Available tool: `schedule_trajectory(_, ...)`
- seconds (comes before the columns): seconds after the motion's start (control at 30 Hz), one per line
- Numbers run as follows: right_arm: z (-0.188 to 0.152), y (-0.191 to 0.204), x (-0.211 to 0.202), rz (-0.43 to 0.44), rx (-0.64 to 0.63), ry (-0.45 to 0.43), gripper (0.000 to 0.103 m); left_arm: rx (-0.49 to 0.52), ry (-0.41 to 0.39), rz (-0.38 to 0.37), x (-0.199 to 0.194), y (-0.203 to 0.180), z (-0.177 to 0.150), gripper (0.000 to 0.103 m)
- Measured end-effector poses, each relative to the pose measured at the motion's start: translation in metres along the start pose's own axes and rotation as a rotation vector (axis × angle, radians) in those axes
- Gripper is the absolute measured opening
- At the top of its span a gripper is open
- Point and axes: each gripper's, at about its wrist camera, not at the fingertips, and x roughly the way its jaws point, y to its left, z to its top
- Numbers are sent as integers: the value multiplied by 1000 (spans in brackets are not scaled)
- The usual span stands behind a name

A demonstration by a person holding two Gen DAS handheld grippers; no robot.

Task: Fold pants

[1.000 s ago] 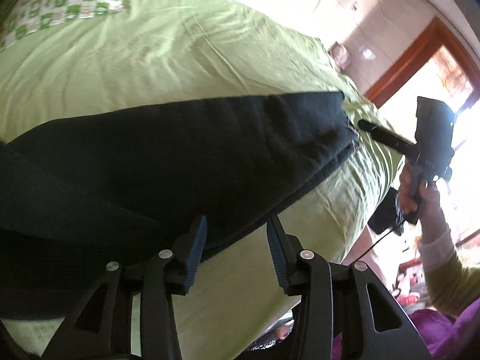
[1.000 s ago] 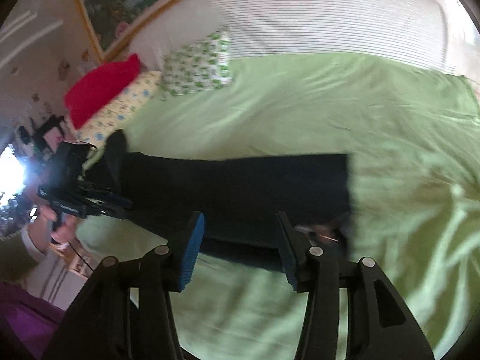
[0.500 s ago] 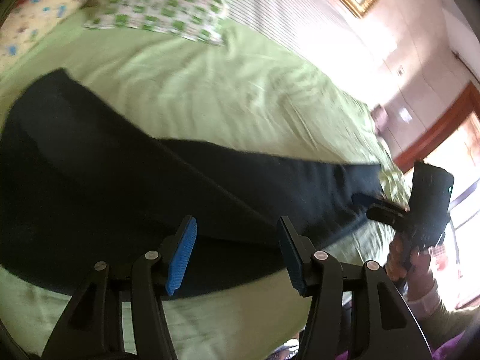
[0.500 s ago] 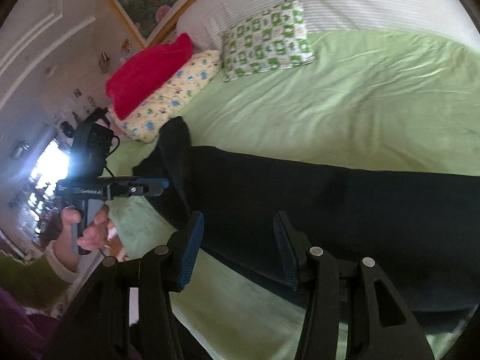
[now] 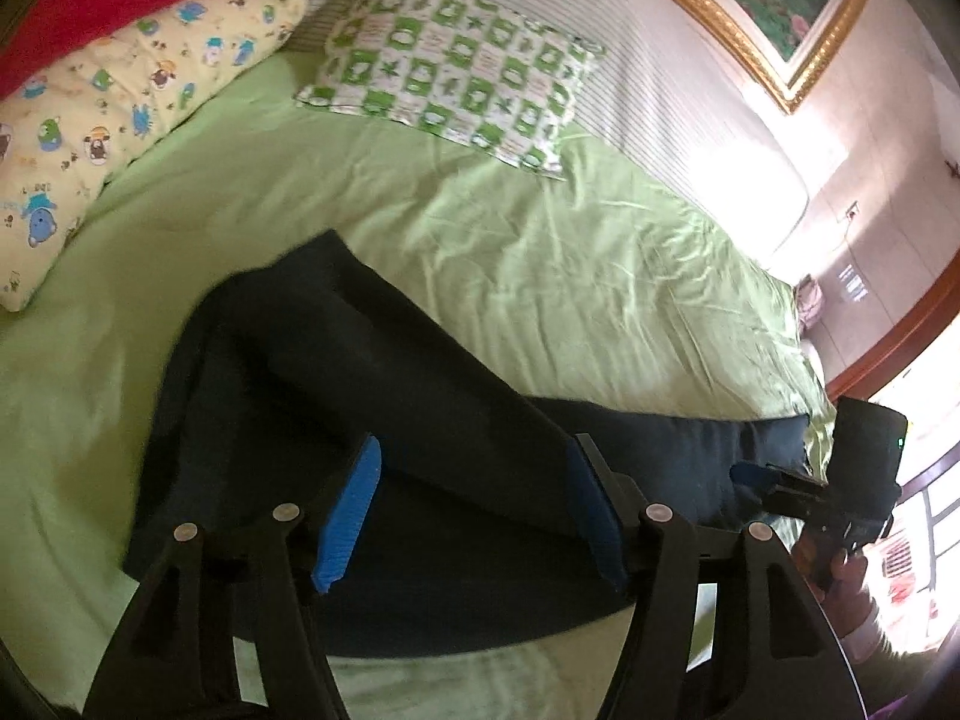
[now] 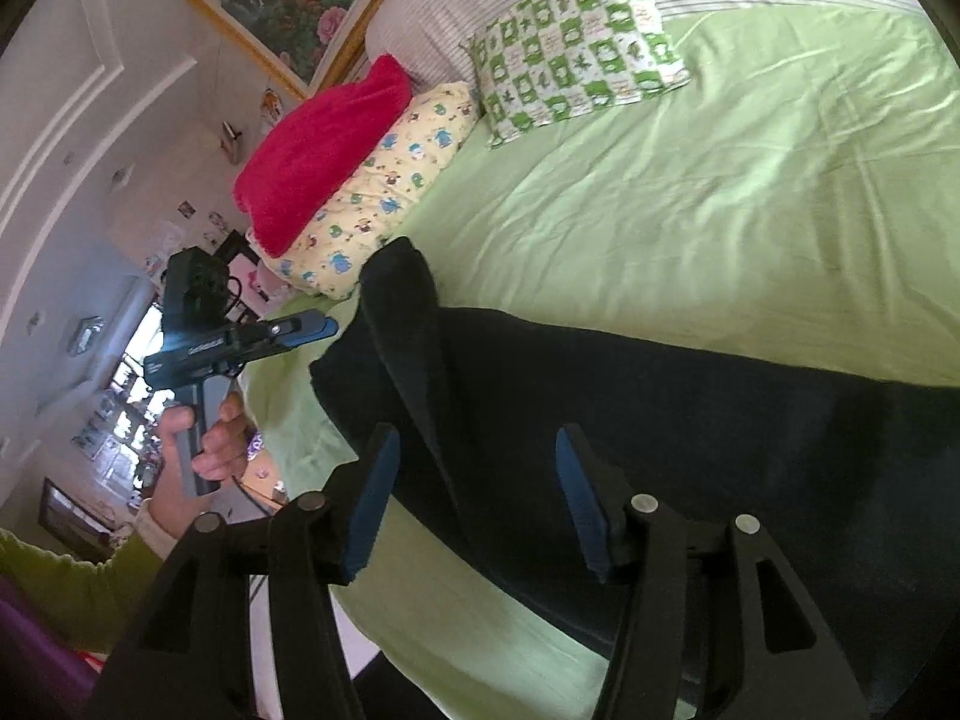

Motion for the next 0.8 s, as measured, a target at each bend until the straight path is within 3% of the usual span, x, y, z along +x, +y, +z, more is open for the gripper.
schedule_trajectory(0.27, 12, 17, 30, 19, -59, 50, 56, -3, 0, 48, -1, 27, 30, 72)
schedule_trajectory(0.53, 19, 20, 51, 28, -77, 77, 56, 8, 54, 89, 20, 51, 72, 74)
schedule_trajectory(0.8, 21, 16, 76, 37, -74, 128, 56, 6, 140, 63, 45, 74, 100, 75)
